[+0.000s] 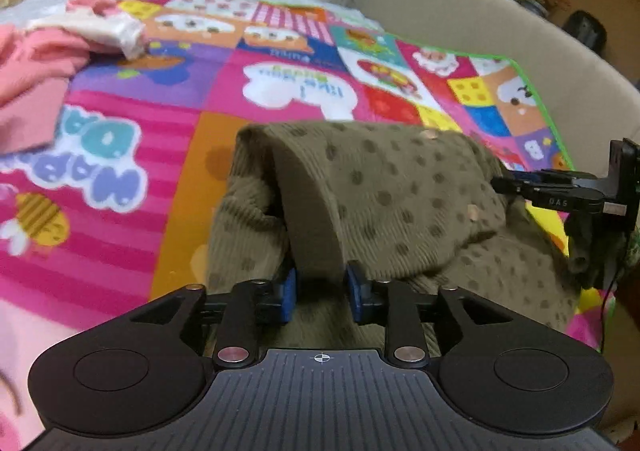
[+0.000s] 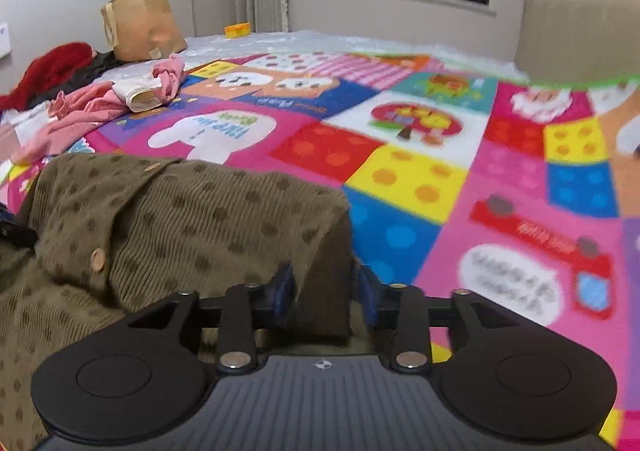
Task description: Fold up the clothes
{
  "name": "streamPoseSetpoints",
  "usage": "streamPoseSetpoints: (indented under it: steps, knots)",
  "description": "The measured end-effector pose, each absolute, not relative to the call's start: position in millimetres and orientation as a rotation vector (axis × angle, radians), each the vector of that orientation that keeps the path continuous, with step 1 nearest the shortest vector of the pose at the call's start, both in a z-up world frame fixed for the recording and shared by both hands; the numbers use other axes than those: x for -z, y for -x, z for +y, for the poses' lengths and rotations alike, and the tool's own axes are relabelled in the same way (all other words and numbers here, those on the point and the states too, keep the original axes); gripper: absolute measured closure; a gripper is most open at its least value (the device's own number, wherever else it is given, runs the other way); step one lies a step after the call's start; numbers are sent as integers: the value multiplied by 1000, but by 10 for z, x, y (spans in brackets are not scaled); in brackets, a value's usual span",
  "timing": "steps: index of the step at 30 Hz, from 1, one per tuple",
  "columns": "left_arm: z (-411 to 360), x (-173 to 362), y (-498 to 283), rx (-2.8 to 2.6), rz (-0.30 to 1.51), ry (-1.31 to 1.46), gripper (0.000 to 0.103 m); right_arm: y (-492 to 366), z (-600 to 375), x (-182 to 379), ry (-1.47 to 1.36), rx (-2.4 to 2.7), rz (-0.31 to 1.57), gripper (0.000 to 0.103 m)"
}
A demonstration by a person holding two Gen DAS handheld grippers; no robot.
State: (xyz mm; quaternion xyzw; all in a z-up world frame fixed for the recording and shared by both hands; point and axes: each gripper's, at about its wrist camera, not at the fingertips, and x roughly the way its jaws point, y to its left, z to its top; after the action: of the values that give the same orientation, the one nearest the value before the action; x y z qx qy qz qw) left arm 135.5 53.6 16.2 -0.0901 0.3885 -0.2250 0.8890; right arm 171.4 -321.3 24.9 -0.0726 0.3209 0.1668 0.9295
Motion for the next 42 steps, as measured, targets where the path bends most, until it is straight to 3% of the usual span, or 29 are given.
streamPoseSetpoints:
  steps: [6, 9, 15, 17, 19, 20, 21, 23, 27, 33, 39, 40, 42]
  knots:
    - [602, -653, -1276, 515, 623, 228, 64, -1572, -2948, -668, 192, -397, 503, 61]
    - [420, -652, -1443, 557, 587, 234, 59, -1637, -2512, -722, 219, -483, 454, 66]
    - [255, -173, -1763, 467, 752, 223, 62, -1935, -1909, -365, 285, -573, 563, 66]
    - [352, -102, -1697, 460, 778, 217, 68, -1950, -2027, -232, 274, -580, 608, 65]
    - [498, -142, -1578, 462, 776, 234, 67, -1891, -2278, -329, 174, -583, 627, 65]
    - [568, -187, -1513, 456, 770, 242, 59, -1831, -2442, -418, 120, -577, 624, 63]
    - [636, -250, -1458, 448, 761, 260, 44, -1759, -2625, -510, 66, -573, 613, 62]
    - [782, -298, -1398, 464, 755, 354, 30, -1649, -2983, -620, -30, -543, 603, 50]
    - [961, -277, -1345, 472, 772, 517, 23, -1562, -3630, -622, -245, -447, 648, 49]
    - [838, 87, -1431, 440, 871, 677, 23, -1543, -3750, -259, -396, -460, 760, 49]
    - [815, 196, -1738, 345, 833, 819, 25, -1925, -3487, 22, -425, -397, 755, 49]
    - [785, 187, -1775, 328, 826, 802, 27, -1972, -3433, 17, -403, -392, 741, 52]
    - [693, 145, -1827, 288, 816, 723, 59, -2026, -3323, -9, -339, -376, 714, 70]
